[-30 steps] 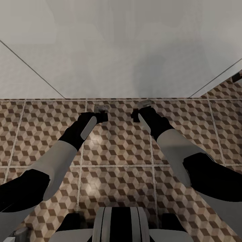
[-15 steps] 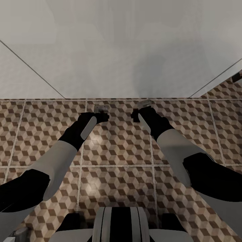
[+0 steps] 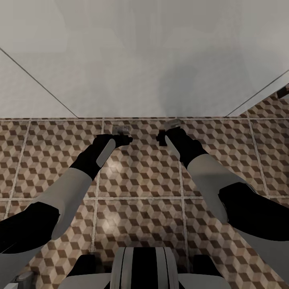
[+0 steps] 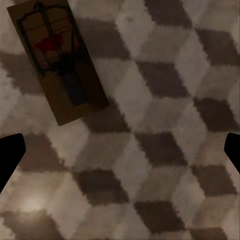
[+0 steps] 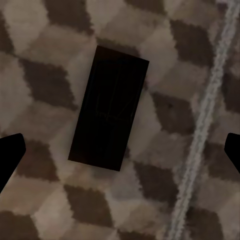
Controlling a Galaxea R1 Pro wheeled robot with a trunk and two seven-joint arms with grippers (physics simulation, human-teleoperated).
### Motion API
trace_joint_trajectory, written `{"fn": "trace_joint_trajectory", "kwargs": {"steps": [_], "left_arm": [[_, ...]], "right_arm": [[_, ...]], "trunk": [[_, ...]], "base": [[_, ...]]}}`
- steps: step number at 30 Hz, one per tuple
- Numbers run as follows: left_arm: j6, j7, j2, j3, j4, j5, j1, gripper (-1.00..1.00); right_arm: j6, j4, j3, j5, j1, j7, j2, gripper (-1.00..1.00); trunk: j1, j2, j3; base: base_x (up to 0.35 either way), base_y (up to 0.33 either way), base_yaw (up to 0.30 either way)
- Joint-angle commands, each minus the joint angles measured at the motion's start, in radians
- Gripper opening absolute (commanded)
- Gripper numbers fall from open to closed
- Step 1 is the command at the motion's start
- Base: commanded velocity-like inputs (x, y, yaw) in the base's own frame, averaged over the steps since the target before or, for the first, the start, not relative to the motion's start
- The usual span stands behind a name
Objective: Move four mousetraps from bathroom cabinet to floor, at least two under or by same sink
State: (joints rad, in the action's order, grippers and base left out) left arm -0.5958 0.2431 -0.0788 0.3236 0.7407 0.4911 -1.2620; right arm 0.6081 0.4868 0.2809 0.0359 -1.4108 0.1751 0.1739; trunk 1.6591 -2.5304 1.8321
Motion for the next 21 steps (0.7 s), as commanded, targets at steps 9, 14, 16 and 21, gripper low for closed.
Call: {"fn": "trace_joint_trajectory", "kwargs": {"steps": [9,14,16,21], "left_arm": [[-0.001,0.009,0.001,0.004,0.003,0.011,0.0,1.0],[-0.001,0.009,0.001,0.005,0.003,0.011,0.0,1.0],[-0.001,0.009,0.001,0.005,0.003,0.011,0.0,1.0],[0.0,0.008,0.001,0.005,0.003,0.011,0.0,1.0]], "right_arm": [[0.005,0.001,0.006,0.004,-0.001,0.006,-0.001,1.0],[0.005,0.001,0.006,0.004,-0.001,0.005,-0.001,1.0],[0.005,0.001,0.006,0.004,-0.001,0.005,-0.001,1.0],[0.005,0.001,0.006,0.004,-0.001,0.004,-0.001,1.0]], "trunk": [[0.0,0.0,0.001],[0.0,0.0,0.001],[0.0,0.0,0.001],[0.0,0.0,0.001]], "base": [[0.0,0.0,0.0],[0.0,0.0,0.0],[0.0,0.0,0.0],[0.0,0.0,0.0]]}}
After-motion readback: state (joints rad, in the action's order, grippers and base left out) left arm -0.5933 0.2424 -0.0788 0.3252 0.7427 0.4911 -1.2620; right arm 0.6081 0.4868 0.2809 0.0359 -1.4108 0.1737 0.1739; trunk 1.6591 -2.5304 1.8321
